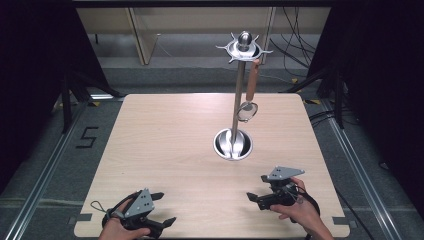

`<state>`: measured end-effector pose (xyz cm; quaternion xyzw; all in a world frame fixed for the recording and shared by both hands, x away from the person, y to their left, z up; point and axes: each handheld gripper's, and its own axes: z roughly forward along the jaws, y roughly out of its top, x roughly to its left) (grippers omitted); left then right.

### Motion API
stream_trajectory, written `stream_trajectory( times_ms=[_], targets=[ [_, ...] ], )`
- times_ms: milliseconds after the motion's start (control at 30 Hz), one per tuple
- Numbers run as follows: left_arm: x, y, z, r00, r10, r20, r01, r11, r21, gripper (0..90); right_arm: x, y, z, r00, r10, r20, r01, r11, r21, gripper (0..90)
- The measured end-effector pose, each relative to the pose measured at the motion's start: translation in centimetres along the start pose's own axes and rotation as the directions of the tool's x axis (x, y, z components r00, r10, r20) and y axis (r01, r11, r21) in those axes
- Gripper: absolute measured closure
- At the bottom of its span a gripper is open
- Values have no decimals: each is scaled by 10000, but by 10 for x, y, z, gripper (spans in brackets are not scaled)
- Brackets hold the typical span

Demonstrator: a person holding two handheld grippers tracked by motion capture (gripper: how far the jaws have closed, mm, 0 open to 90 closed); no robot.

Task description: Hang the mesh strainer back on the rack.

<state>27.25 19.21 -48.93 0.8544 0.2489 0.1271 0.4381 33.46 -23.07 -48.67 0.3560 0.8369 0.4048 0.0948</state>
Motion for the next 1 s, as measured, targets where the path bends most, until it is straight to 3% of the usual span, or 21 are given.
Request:
stream_trajectory(
  times_ms=[333,400,467,500,567,600,633,667,700,767,967,1000],
  targets=[
    [0,0,0,10000,26,-10,-26,10000,6,152,4,-8,-5,9998,-100,-148,99,9999,-126,161],
    [0,0,0,10000,8,49,-8,10000,74,152,6,-9,-7,9998,160,-76,-160,9998,-85,162],
    [-1,0,1,9999,-139,8,139,9998,-119,152,5,-10,-7,9999,-57,-98,55,9999,-150,162],
    [1,0,-1,9998,162,-65,-161,9998,145,152,6,-10,-8,10000,41,-60,-42,9999,-92,162],
    [1,0,-1,9998,201,-84,-200,9997,149,152,7,-11,-8,9995,179,-250,-178,9998,20,162],
    [0,0,0,10000,16,-20,-16,10000,3,152,5,-11,-7,9998,-82,-155,80,9999,-115,162],
    [1,0,-1,9998,181,-71,-180,9997,154,152,6,-11,-7,9999,-1,-139,0,10000,-81,162],
    [-1,0,1,9999,-143,8,143,9998,-122,152,5,-11,-7,10000,-49,-35,49,9999,-110,162],
    [1,0,-1,9999,153,-69,-153,9998,139,152,5,-11,-7,10000,-33,-91,33,10000,-13,162],
    [1,0,-1,9997,214,-89,-213,9997,157,152,5,-11,-7,9999,-85,-78,84,10000,-38,163],
    [-1,0,1,10000,-94,1,94,9999,-71,152,5,-11,-7,10000,-51,-84,51,10000,-23,164],
    [0,0,0,10000,0,-9,0,10000,14,152,5,-11,-6,9999,-66,-101,66,10000,-30,164]
  ],
)
